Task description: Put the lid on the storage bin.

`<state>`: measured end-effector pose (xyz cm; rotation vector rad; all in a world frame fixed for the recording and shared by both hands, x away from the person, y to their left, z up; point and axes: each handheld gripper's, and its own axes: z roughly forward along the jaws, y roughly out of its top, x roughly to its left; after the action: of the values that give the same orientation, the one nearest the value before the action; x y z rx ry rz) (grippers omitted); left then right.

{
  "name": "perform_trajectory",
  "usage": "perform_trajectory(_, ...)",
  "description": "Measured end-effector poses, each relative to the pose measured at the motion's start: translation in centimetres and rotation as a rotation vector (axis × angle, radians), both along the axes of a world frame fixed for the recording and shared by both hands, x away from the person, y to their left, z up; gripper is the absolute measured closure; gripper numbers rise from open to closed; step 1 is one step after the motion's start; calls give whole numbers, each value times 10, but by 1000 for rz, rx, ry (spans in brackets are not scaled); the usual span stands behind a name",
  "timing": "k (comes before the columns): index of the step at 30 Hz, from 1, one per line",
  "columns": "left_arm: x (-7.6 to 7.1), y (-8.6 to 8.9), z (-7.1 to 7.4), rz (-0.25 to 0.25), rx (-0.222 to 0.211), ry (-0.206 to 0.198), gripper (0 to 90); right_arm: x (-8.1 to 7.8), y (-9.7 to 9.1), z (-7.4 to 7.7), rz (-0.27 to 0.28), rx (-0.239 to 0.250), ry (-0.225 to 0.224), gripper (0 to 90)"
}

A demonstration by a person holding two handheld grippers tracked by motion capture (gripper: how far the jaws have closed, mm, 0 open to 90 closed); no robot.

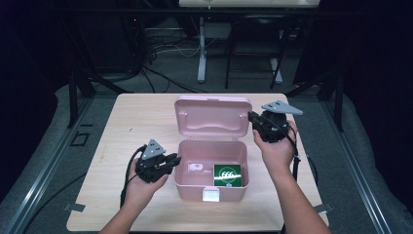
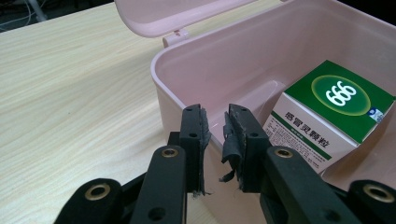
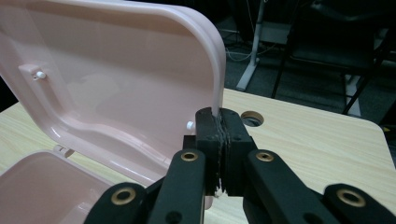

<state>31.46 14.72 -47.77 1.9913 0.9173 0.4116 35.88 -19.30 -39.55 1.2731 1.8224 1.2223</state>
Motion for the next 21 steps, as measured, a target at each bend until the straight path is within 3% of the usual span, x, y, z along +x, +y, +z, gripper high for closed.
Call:
perform_trajectory(8, -1, -1, -1, 8, -2, -5, 768, -23, 1, -7, 1, -3, -64, 878)
perform_trajectory(14, -2, -1, -1, 13, 3, -9, 769, -38, -3, -15, 11, 46, -76, 868)
perform_trajectory(19, -2, -1, -1, 13, 0, -11, 769, -41, -5, -15, 23, 43, -64, 868)
perform_trajectory(21, -2, -1, -1, 16, -4, -9, 769, -42, -4, -16, 20, 36, -80, 868)
